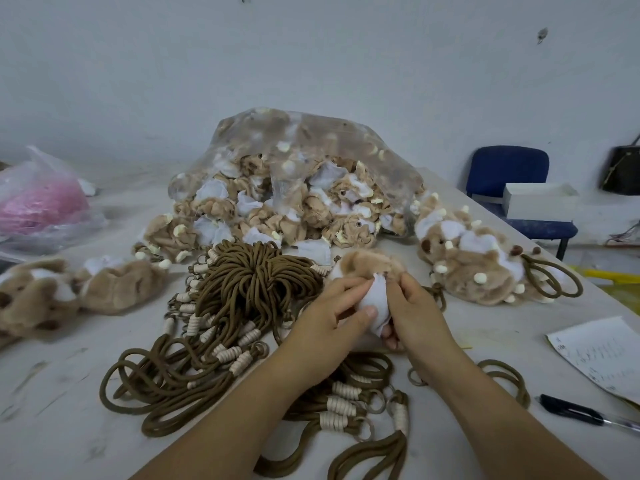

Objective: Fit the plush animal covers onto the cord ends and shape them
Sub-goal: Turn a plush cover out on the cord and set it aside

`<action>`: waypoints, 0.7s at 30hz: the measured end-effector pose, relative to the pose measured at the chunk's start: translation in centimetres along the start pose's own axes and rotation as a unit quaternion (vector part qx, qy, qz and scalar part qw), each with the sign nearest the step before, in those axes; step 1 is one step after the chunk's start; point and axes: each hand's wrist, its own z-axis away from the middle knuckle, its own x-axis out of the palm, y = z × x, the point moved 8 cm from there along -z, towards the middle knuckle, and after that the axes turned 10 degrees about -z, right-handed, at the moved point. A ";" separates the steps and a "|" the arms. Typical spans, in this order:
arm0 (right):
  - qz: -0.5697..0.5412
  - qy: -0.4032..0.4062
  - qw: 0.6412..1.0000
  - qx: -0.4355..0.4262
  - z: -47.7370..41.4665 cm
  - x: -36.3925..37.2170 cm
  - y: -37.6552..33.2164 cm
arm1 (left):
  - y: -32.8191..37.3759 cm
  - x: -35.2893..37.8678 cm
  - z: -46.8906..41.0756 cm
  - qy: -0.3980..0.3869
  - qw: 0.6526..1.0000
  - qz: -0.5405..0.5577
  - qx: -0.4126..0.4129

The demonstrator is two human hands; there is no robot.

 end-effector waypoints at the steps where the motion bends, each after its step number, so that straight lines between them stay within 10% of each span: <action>1: -0.001 -0.007 1.000 -0.001 0.1 0.2 0.0 | 0.4 -0.1 0.0 0.006 0.999 -0.027 0.018; 14: 0.112 -0.109 0.987 -0.031 0.6 1.0 -0.4 | 0.1 -1.4 -0.2 0.027 0.942 -0.329 0.065; 21: 0.103 -0.139 0.985 -0.003 1.0 1.5 0.1 | -0.6 -1.8 -0.4 0.018 0.988 -0.155 0.017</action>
